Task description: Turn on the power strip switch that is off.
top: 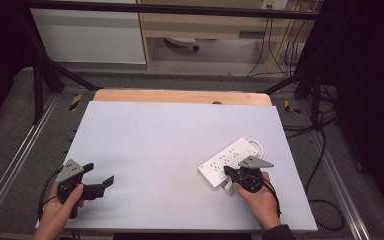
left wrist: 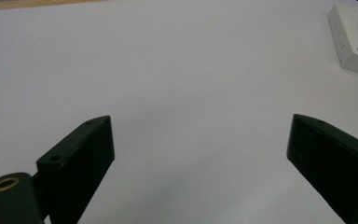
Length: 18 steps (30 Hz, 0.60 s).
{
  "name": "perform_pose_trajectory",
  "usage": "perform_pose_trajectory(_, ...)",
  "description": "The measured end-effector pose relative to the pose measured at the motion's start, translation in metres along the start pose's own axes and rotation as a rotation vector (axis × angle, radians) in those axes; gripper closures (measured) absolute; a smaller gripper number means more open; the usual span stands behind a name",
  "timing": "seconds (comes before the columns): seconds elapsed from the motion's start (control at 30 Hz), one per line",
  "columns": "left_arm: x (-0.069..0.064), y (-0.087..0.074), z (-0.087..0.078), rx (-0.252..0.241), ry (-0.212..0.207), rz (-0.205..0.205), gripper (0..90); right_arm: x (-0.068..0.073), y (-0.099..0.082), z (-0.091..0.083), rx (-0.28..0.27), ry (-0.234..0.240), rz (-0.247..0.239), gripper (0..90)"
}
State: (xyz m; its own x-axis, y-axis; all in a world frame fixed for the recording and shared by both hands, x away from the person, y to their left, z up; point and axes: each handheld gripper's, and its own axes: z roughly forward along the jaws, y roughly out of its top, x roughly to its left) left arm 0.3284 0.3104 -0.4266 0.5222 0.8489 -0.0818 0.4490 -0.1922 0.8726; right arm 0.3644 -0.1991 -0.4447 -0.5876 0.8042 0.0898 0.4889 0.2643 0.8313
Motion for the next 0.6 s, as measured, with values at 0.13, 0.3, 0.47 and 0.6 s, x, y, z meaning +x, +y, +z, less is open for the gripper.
perform_pose_trajectory(0.13, -0.0001, 0.0000, 0.0001, 0.001, 0.000, 0.001, 7.5, -0.0003, -0.0001, -0.0001, 0.000, 0.001, 0.002, 89.8)
perform_pose_trajectory(0.3, -0.0001, -0.0001, 0.0002, 0.002, 0.000, 0.002, 7.5, -0.0004, 0.0000, 0.0000, -0.001, 0.001, 0.000, 90.0)
perform_pose_trajectory(0.47, -0.0001, -0.0001, 0.0002, 0.003, 0.001, 0.003, 7.5, -0.0004, -0.0001, 0.0000, -0.001, 0.001, 0.000, 90.0)
perform_pose_trajectory(0.6, -0.0001, -0.0001, 0.0003, 0.005, 0.001, 0.004, 7.5, -0.0004, 0.0000, 0.0001, -0.001, 0.000, 0.000, 90.0)
